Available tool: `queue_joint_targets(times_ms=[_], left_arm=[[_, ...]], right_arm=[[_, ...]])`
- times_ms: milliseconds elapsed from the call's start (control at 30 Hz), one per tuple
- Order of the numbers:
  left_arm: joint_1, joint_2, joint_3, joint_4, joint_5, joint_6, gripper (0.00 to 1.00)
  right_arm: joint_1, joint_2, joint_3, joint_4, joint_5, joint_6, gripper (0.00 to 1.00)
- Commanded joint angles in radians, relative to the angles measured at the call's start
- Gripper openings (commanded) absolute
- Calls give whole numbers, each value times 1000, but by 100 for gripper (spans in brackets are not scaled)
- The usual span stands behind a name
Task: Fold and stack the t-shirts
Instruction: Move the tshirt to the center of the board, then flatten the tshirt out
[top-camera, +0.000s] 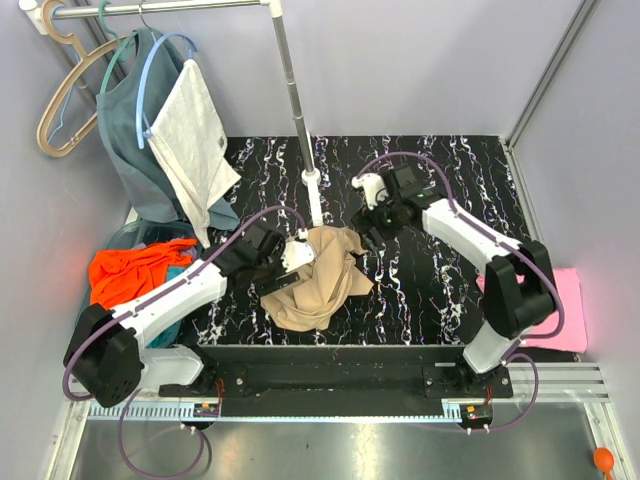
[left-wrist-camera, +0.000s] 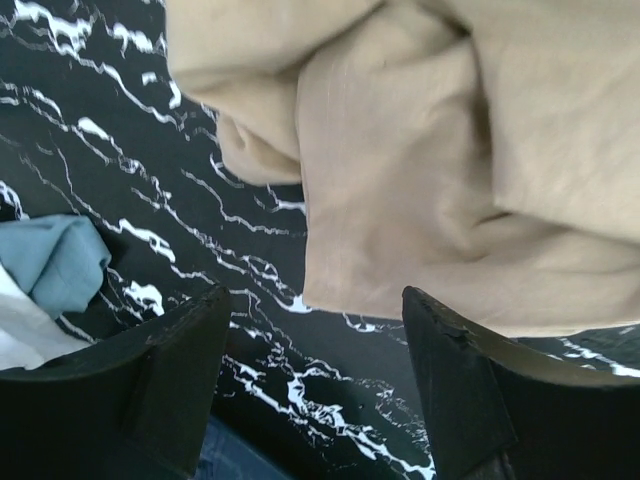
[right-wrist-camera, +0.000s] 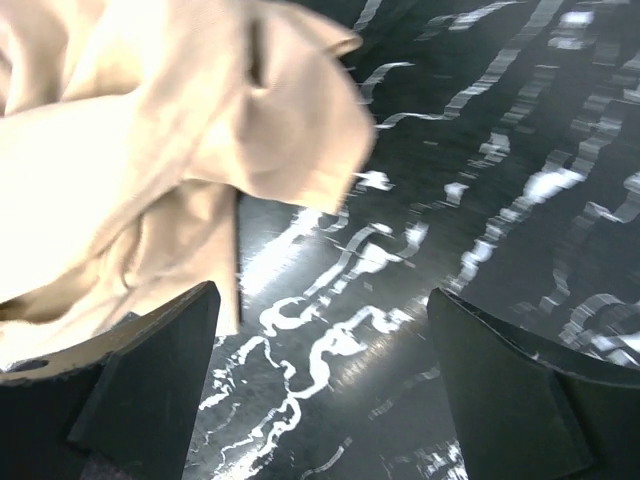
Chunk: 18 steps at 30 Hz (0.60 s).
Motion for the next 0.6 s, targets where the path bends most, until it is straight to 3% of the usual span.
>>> queue_joint_targets(times_ms=[0, 567], left_arm=[[15, -71, -38, 93, -86, 66, 74], [53, -118, -97, 101, -118, 74, 74]], right_arm=[[39, 73, 62, -27, -42, -36, 91], [69, 265, 135, 16, -78, -74, 84]])
